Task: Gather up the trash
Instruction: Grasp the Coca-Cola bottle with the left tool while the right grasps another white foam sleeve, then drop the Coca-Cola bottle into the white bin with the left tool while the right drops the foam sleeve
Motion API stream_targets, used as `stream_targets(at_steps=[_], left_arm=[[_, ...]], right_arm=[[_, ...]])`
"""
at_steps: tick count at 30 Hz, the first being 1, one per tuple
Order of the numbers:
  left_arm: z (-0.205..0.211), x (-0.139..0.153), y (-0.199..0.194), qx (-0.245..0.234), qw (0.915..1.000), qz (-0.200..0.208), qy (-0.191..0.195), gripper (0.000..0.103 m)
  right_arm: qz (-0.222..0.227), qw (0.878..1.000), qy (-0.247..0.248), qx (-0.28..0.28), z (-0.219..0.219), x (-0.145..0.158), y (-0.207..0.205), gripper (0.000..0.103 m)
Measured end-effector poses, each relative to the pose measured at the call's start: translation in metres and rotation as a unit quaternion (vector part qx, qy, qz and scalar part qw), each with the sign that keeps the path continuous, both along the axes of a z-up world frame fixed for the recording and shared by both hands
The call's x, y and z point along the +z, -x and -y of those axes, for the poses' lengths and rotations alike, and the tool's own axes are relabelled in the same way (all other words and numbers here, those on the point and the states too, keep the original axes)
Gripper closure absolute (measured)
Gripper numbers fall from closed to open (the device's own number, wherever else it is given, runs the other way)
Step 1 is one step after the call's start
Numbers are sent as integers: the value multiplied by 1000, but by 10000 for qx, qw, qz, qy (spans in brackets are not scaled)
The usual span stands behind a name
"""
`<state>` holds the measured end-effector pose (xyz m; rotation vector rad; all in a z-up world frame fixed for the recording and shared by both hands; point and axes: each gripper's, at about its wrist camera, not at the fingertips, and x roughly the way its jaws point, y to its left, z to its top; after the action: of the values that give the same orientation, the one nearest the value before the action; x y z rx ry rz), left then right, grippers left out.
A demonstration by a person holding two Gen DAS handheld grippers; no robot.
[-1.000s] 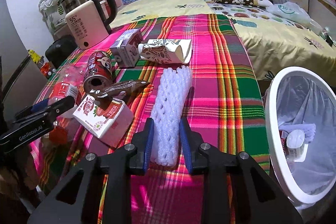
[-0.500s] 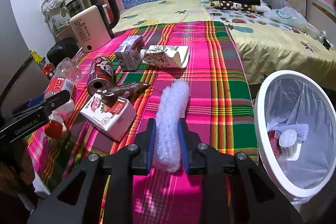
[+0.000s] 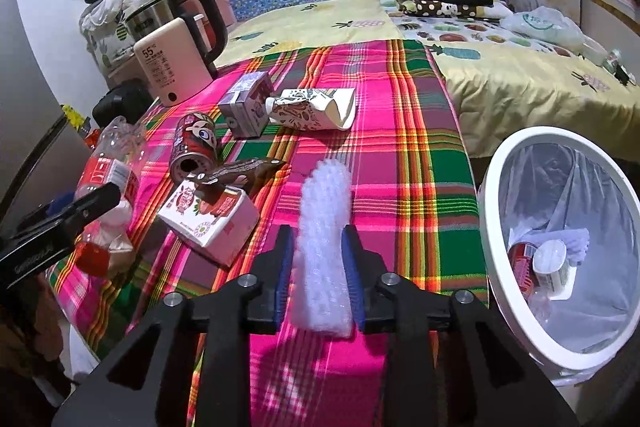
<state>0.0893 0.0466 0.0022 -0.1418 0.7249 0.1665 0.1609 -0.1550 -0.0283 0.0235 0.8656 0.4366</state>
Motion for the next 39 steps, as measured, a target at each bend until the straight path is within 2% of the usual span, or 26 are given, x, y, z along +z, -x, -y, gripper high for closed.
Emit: stream_targets(at_steps=[5, 8, 12, 16, 28, 39], left_arm=[[1, 2, 0, -44, 10000, 7, 7, 32], [3, 4, 1, -84, 10000, 41, 12, 32], [6, 9, 3, -160, 9998, 115, 61, 32], [10, 15, 6, -239, 9995, 200, 88, 32], [22, 24, 8, -393, 9987, 302, 79, 32], [57, 29, -4, -998, 9943, 315, 198, 32]], right_arm=[[-224, 9997, 43, 127, -5, -10, -6, 76], [-192, 9996, 59, 181, -5, -9, -2, 76], [-192, 9996, -3, 189, 0, -5, 1, 87], [-160, 9997, -39, 166, 4, -3, 4, 90], [55, 9998, -213, 4, 18, 12, 12, 91], [227, 9987, -314, -325, 46, 23, 20, 91]])
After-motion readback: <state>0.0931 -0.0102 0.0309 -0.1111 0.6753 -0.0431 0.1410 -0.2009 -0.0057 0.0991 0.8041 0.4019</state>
